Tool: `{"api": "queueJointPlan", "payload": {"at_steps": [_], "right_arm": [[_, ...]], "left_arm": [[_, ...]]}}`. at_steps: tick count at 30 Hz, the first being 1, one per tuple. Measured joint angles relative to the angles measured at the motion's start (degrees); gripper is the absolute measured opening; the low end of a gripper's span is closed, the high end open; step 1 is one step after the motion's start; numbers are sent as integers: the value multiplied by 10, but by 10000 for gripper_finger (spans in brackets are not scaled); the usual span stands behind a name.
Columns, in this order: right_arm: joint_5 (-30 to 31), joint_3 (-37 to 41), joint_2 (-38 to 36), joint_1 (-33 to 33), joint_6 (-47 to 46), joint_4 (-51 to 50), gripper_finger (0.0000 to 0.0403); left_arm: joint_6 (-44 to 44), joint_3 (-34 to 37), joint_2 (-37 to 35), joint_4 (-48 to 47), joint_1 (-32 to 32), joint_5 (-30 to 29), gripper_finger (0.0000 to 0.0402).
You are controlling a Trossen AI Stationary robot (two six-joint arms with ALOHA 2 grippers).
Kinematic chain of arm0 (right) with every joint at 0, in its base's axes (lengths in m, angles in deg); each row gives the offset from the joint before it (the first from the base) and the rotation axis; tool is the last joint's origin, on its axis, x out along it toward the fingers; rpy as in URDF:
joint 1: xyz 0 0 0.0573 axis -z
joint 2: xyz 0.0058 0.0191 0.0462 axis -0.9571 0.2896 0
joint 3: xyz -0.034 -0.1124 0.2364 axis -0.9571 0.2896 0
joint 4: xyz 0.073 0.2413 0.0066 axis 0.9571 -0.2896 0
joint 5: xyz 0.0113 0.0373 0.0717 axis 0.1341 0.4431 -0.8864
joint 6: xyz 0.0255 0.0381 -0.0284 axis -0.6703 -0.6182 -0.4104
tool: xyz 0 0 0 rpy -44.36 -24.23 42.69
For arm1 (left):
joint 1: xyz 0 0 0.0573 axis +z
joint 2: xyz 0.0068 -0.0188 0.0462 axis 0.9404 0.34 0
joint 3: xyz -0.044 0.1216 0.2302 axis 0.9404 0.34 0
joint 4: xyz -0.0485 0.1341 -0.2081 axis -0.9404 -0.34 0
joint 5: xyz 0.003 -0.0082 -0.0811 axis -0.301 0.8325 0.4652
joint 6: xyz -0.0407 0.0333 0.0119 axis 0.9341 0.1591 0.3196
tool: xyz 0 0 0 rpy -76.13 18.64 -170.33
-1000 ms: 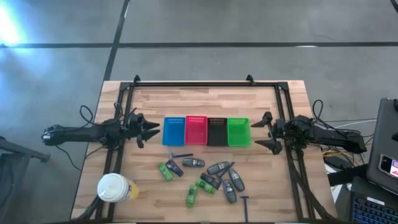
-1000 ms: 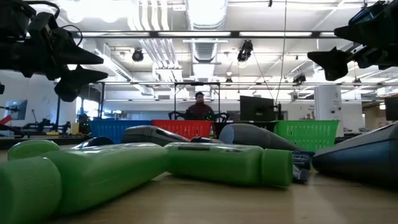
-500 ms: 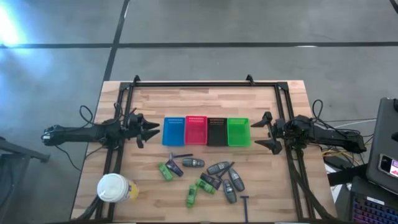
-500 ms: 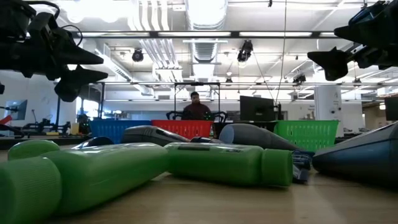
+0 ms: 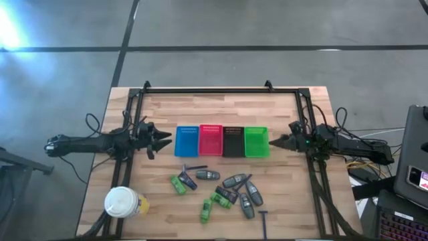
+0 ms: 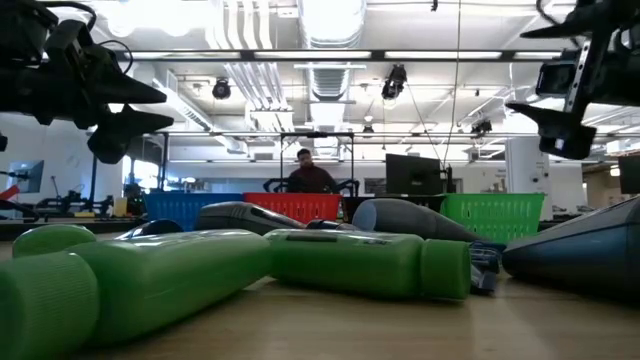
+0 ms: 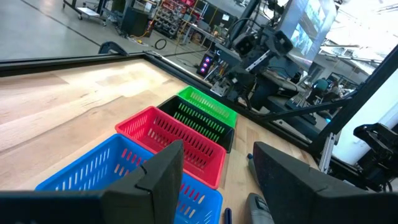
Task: Pick & Place Travel size toiletries
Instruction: Put the razor into the green basket
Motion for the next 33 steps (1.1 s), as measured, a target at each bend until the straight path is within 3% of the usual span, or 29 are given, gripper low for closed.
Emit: {"api": "queueJointPlan", "payload": {"at_steps": [6,12,18,22,25,29,33], "right_arm": [[1,0,0,0,-11,8,364],[3,0,1,0,1,81,364],[85,0,2,0,-24,161,363],[103,0,28,-12,-72,147,363],[91,0,70,-39,-161,147,363],[86,-47,157,-115,-231,76,363],[86,-150,269,-210,-296,-94,363]], "left_arm": [[0,0,0,0,0,0,200],[0,0,0,0,0,0,200],[0,0,0,0,0,0,200],[0,0,0,0,0,0,200],[0,0,0,0,0,0,200],[0,0,0,0,0,0,200],[0,0,0,0,0,0,200]]}}
